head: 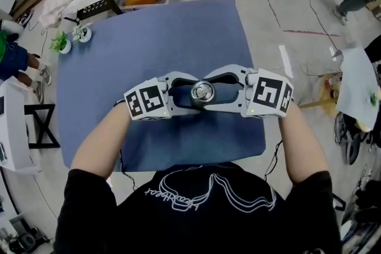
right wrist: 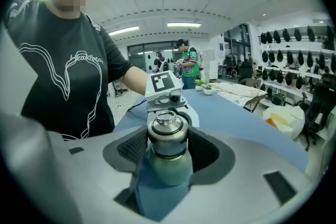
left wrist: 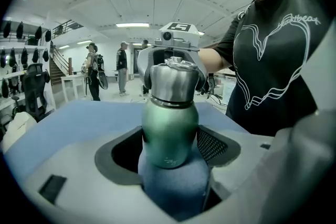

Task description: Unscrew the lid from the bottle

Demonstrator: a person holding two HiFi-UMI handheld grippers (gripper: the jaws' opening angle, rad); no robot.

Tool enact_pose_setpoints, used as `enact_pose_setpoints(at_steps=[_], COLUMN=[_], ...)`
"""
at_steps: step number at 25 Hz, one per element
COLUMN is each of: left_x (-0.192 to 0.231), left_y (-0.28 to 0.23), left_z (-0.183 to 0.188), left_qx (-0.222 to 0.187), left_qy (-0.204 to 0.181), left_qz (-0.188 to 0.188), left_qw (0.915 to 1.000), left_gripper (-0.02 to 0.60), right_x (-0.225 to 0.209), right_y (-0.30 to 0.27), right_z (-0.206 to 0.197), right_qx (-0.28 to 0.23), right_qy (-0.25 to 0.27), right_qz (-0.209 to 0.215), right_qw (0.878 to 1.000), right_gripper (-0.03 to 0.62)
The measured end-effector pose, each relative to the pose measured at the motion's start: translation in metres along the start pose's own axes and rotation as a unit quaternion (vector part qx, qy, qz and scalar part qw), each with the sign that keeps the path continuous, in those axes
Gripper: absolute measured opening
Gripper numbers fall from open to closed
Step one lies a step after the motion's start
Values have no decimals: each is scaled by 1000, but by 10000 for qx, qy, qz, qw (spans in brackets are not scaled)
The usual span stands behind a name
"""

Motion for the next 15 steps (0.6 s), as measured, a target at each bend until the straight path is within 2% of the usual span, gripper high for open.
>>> enact_pose_setpoints(at_steps=[4,8,13,14,15], left_x=[3,2,0,-1,-2], left_y=[-1,0,0,0,1], left_z=[2,1,0,0,0], left_qx=[142,170,42,22,1], left_qy=[-54,-53,38,66,102], left_qz=[-193,-245,-80,-21,50], left_qw=[9997,9995,10000,10000,9999], left_gripper=[319,319,319,319,319], right_x=[-5,-6,-2,0,2], right_y=[1,-1,1,2,3], right_z=[1,2,1,1,1], right_qx=[62,66,-5,-125,-322], right_qy=[209,319,232,159,46], right_qz=[400,550,233,100,-50], right_qw=[9990,9980,9995,9997,9995], right_gripper=[247,247,250,267,314])
Point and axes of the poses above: the fingertips, and each gripper's own axes: y backward along the fingers, x to its left, z out of its top, the point moved 9 cm from there along y, backward along the fingers, and after that the axes turned 9 degrees about y, right-handed, at the moved point
